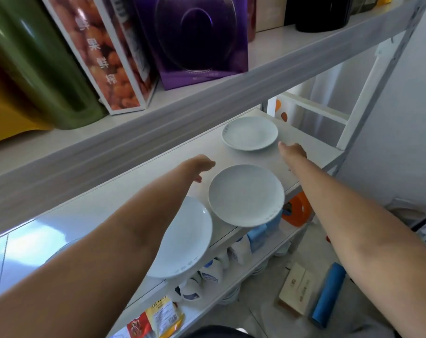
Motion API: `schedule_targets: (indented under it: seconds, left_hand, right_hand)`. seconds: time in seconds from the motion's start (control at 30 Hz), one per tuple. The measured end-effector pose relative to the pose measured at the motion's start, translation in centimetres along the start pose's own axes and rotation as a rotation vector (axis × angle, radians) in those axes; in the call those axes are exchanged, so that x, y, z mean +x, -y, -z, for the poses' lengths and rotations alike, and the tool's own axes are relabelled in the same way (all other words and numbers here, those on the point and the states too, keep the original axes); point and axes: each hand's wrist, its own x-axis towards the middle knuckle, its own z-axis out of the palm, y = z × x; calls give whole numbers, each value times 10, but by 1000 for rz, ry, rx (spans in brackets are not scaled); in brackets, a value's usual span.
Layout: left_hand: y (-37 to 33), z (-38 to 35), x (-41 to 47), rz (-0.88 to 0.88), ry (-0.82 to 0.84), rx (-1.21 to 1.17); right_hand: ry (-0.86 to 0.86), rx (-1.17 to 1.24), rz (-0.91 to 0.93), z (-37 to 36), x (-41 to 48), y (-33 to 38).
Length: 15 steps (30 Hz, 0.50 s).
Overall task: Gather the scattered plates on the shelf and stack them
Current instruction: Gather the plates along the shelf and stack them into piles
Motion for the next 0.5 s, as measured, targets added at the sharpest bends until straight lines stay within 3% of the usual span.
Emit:
schedule_targets:
  seconds: [0.13, 0.33, 0.5]
  left_hand:
    - [-16, -18, 16, -102, 37, 85]
    - [-31, -39, 41, -240, -74, 544]
    - [-46, -45, 58, -317, -137, 549]
  right_hand:
    - [46, 220, -47, -11, 24, 2]
    - [62, 259, -3, -23, 56, -7]
    - [110, 531, -88, -30, 72, 1]
